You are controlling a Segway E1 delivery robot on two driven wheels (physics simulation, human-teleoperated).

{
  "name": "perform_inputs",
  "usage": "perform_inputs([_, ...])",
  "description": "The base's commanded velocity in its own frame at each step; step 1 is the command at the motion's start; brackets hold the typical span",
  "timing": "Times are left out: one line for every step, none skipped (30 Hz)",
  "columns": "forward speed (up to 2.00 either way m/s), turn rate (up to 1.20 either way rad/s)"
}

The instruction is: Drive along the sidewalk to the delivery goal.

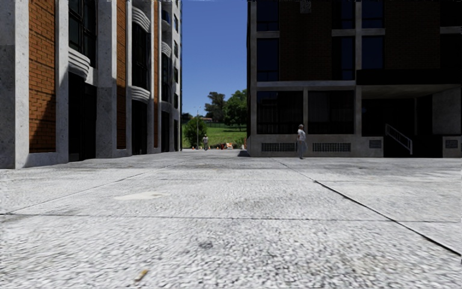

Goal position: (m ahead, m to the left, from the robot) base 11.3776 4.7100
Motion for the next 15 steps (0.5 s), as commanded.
perform_inputs([1.25, 0.64])
perform_inputs([1.25, 0.64])
perform_inputs([1.25, 0.64])
perform_inputs([1.25, 0.64])
perform_inputs([1.25, 0.64])
perform_inputs([1.25, 0.64])
perform_inputs([1.25, 0.64])
perform_inputs([1.25, 0.64])
perform_inputs([1.25, 0.64])
perform_inputs([1.25, 0.64])
perform_inputs([1.25, 0.64])
perform_inputs([1.25, 0.64])
perform_inputs([1.26, 0.64])
perform_inputs([1.26, 0.64])
perform_inputs([1.26, 0.64])
